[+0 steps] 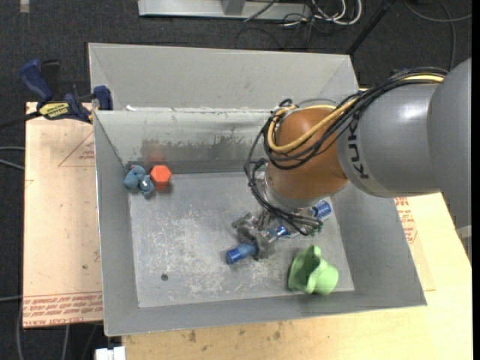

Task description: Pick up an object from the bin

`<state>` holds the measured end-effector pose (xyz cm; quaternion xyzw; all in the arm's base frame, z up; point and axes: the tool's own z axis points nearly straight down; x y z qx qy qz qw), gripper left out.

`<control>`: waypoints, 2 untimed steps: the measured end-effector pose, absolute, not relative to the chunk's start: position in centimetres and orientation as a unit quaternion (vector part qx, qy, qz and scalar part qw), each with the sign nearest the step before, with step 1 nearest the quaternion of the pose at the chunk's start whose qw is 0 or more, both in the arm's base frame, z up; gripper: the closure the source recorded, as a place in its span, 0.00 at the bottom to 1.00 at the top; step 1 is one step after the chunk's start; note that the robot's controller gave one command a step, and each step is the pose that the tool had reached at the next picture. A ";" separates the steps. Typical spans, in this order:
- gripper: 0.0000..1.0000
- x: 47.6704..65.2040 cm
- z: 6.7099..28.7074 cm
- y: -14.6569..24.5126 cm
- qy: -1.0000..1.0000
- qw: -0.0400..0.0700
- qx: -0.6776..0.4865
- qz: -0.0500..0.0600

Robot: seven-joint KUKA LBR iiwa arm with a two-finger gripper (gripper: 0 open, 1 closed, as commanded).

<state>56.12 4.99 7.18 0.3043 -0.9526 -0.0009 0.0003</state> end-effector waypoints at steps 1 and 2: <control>1.00 57.1 21.4 6.2 -0.952 -0.004 0.307 0.000; 1.00 56.0 20.7 10.1 -0.900 -0.001 0.436 -0.001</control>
Offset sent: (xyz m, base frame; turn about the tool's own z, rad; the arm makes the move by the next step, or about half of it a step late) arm 0.0089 0.0104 0.1383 -0.0082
